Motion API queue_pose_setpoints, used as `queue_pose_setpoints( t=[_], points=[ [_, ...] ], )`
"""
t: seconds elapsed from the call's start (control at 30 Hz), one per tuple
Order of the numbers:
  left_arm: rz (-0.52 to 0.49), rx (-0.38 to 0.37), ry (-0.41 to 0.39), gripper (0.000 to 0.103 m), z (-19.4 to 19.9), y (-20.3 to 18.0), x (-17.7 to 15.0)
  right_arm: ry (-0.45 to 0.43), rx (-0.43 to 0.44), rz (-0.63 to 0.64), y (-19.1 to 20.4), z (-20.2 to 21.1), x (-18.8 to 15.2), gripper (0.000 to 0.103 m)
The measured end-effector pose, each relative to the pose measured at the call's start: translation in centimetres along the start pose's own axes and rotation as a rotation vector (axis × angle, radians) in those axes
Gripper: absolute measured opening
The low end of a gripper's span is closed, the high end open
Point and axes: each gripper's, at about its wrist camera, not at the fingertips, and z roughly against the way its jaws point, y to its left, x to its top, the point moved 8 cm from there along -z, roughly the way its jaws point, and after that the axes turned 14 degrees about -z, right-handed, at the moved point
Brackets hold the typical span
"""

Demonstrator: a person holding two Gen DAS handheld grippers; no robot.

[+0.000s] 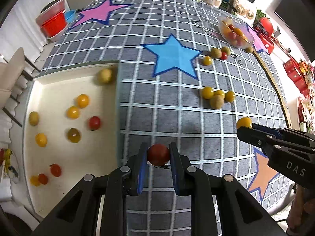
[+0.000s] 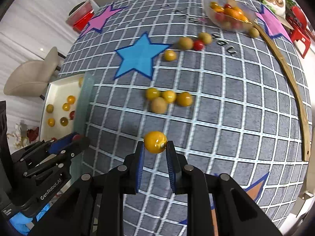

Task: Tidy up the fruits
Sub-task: 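Carry the red and yellow tomatoes over the white tray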

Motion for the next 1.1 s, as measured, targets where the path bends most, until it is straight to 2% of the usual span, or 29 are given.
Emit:
queue_pose_setpoints(
  t=[0.27, 0.7, 0.9, 1.1],
  points=[
    [0.065, 0.036, -0.007, 0.023, 1.3, 4.4, -2.2, 0.013, 0.015, 0.083, 5.5, 0.0, -0.4, 0.024],
    [0.228, 0.132, 0.045, 0.023, 1.3, 13.5, -9.4, 0.086, 0.062, 0.246, 15.3, -3.3, -2.6, 0.024],
    [0.269, 0.151, 0.074, 0.023, 0.0, 15.5, -11.9, 0.137, 0.074, 0.314, 18.6, -5.9, -4.5, 0.024],
    [0.29, 0.152, 0.069, 0.023, -0.9, 16.4, -12.8, 0.174, 0.055, 0.349, 19.7, -8.7, -5.4, 0.024]
  ],
)
